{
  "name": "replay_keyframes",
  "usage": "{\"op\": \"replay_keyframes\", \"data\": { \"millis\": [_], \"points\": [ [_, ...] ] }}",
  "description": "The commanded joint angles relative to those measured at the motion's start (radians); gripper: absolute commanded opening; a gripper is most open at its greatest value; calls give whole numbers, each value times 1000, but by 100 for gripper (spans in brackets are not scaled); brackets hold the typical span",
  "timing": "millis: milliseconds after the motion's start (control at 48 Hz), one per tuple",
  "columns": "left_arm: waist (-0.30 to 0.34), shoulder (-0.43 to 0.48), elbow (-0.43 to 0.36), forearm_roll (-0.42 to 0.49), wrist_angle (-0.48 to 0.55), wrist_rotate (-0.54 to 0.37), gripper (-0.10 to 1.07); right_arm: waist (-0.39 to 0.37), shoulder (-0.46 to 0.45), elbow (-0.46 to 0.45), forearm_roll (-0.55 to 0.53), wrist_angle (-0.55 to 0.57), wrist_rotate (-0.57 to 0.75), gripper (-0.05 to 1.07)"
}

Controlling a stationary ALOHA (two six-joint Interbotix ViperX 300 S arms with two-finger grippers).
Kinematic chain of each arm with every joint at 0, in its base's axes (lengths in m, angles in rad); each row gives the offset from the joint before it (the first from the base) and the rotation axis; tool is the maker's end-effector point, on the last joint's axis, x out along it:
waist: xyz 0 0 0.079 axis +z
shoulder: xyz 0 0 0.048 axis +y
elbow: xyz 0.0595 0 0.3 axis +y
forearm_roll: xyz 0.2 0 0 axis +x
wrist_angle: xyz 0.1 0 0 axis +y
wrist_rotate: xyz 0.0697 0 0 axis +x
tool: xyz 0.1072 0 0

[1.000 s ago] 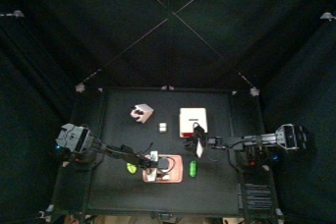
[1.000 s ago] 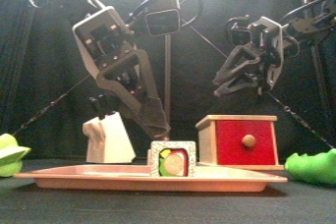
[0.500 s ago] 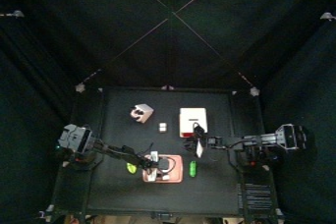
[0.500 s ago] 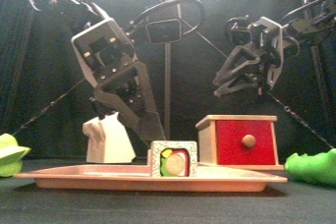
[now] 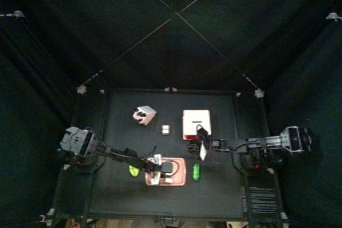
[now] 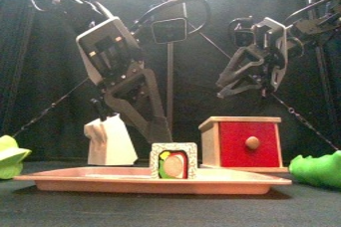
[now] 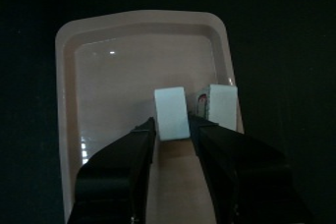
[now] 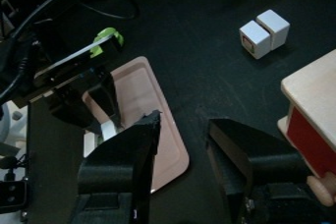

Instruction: Grab white sushi piece from plate

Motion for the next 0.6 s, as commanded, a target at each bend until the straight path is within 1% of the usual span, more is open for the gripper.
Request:
{"op": "replay_keyframes", "data": {
  "millis": [0, 146, 583],
  "points": [
    [3, -15, -28, 3, -3, 0, 69, -2, -8, -21, -2, -5, -3, 75],
    [11, -35, -23, 3, 2, -2, 66, -3, -8, -21, -2, -5, -3, 75],
    [12, -54, -6, 3, 2, -2, 66, -3, -8, -21, -2, -5, -3, 75]
  ]
}}
